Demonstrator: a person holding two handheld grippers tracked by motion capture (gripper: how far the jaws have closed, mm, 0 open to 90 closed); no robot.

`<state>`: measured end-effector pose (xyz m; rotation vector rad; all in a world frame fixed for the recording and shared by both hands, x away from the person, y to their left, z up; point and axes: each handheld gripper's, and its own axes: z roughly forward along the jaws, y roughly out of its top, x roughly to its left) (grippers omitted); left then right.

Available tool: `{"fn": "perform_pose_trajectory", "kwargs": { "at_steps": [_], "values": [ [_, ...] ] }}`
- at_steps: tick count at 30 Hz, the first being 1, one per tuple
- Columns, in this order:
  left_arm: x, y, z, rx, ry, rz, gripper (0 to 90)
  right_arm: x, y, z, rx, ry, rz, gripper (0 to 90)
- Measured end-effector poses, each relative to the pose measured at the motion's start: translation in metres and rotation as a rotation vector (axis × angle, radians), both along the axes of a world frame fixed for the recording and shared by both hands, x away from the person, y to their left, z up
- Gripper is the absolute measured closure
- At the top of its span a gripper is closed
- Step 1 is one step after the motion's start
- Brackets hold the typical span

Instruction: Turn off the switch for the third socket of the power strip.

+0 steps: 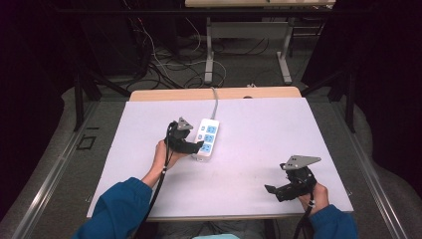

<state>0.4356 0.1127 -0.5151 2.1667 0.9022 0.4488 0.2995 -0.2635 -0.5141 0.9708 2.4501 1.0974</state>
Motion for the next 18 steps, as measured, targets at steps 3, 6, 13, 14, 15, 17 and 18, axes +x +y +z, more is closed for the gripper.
{"fn": "perform_pose_trajectory", "kwargs": {
  "at_steps": [3, 6, 13, 14, 15, 17, 18],
  "values": [
    [0.0009, 0.0006, -0.0006, -0.002, -0.005, -0.006, 37.0, 0.0, 0.0002, -0.0002, 0.002, 0.001, 0.0, 4.9],
    [0.0011, 0.0012, -0.0011, -0.018, -0.003, -0.01, 53.3, 0.0, 0.0, 0.0, 0.0, -0.001, 0.0, 5.0],
    [0.0002, 0.0009, -0.0034, -0.034, 0.007, -0.023, 74.1, 0.0, 0.0001, -0.0001, -0.001, -0.002, 0.001, 5.1],
    [0.0005, 0.001, -0.0042, -0.029, 0.011, -0.03, 79.7, 0.0, 0.0, -0.0001, -0.001, -0.001, 0.0, 5.1],
    [0.0005, 0.001, -0.0042, -0.029, 0.011, -0.03, 82.4, 0.0001, 0.0, -0.0001, -0.001, -0.001, 0.0, 5.1],
    [0.0002, 0.0007, -0.0057, -0.039, 0.012, -0.034, 87.5, 0.0, 0.0004, -0.0005, 0.002, -0.002, -0.003, 5.2],
    [0.0, 0.0006, -0.0062, -0.042, 0.017, -0.037, 89.5, 0.0001, 0.0003, -0.0004, 0.001, 0.002, 0.002, 5.2]
  ]
}}
